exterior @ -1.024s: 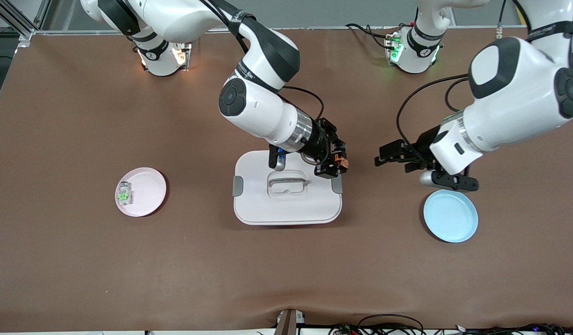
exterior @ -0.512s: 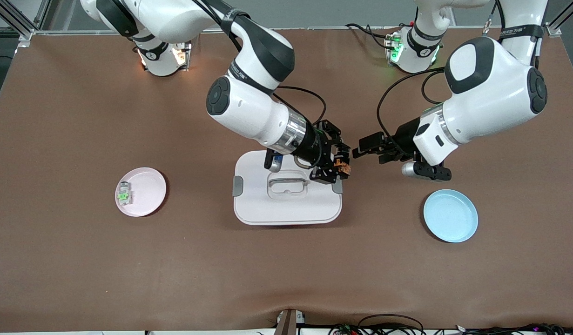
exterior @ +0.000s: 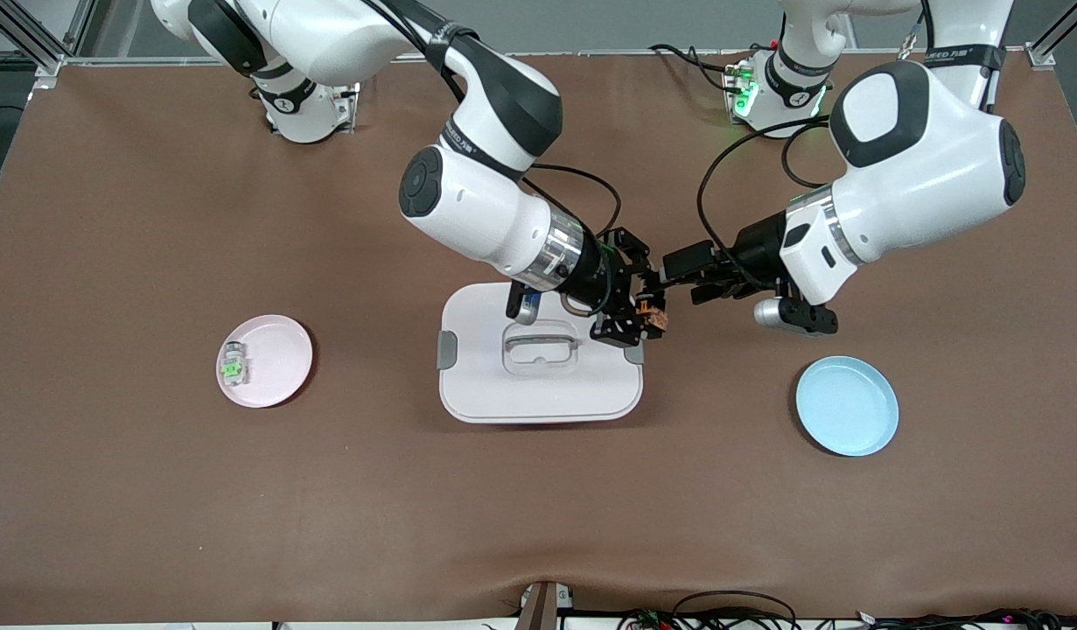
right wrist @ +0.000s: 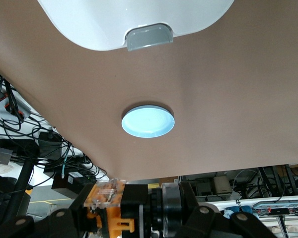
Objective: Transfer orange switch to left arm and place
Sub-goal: 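Reach the left gripper to the orange switch held above the box, then grasp the switch with the left gripper while the right gripper opens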
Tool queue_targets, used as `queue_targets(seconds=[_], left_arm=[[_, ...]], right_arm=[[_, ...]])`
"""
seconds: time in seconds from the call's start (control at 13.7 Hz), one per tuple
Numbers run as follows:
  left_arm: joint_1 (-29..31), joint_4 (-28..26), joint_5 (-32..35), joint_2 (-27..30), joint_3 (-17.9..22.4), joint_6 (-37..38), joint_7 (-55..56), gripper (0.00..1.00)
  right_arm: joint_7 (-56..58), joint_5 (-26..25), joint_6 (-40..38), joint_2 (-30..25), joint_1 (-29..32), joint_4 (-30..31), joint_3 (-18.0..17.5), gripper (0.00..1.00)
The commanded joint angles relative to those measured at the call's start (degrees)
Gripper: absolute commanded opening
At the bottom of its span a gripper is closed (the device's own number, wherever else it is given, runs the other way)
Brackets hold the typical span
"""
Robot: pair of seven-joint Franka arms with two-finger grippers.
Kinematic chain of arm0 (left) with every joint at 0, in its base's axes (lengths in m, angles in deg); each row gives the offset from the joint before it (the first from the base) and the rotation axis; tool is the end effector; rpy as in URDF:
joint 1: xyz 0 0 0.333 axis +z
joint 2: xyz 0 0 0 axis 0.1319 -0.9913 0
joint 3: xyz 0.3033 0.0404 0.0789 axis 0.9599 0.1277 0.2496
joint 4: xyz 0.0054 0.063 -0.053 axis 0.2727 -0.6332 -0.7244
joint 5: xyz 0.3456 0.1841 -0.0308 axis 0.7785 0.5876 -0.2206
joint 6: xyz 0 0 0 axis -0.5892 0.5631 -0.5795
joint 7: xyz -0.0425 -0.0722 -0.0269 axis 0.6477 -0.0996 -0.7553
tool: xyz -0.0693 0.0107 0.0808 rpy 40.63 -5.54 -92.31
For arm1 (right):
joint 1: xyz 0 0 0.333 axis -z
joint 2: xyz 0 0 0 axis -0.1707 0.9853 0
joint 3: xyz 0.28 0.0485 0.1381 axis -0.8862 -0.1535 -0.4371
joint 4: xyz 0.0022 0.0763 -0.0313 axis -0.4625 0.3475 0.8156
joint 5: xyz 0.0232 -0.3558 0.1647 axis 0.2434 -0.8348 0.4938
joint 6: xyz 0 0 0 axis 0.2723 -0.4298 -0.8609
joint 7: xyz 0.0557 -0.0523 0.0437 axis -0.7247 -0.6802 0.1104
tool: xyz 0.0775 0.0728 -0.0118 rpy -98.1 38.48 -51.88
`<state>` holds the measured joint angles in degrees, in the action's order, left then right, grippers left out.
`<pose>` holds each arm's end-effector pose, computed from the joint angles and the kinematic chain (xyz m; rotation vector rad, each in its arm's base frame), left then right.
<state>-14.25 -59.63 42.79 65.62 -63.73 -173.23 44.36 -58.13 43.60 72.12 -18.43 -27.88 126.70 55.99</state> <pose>0.5820 -0.2569 0.5089 2.4124 0.1068 0.0054 0.5887 0.5555 0.4802 -1.5346 1.8530 0.7059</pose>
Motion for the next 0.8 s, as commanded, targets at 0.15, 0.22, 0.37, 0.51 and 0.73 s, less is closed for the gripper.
queue_targets(seconds=[0.15, 0.22, 0.37, 0.51, 0.73], left_arm=[[-0.4, -0.8, -1.3, -0.5, -0.5, -2.9, -2.2, 0.95], [-0.7, -0.8, -1.3, -0.7, -0.5, -3.0, -2.2, 0.90], [-1.1, -0.8, -1.3, -0.8, -0.5, -3.5, -2.2, 0.75], [-1.4, -0.8, -1.3, -0.9, -0.5, -3.5, -2.2, 0.42], [-1.3, -0.8, -1.1, -0.9, -0.5, -3.5, -2.1, 0.00]], right_arm=[[-0.7, 0.8, 0.9, 1.3, -0.2, -2.6, -1.7, 0.00], [-0.9, 0.8, 0.9, 1.3, -0.3, -2.6, -1.9, 0.00], [-1.1, 0.8, 0.9, 1.3, -0.3, -2.6, -2.8, 0.00], [-1.2, 0.8, 0.8, 1.2, -0.3, -2.6, -2.9, 0.00], [-1.2, 0.8, 0.8, 1.2, -0.3, -2.6, -2.9, 0.00]])
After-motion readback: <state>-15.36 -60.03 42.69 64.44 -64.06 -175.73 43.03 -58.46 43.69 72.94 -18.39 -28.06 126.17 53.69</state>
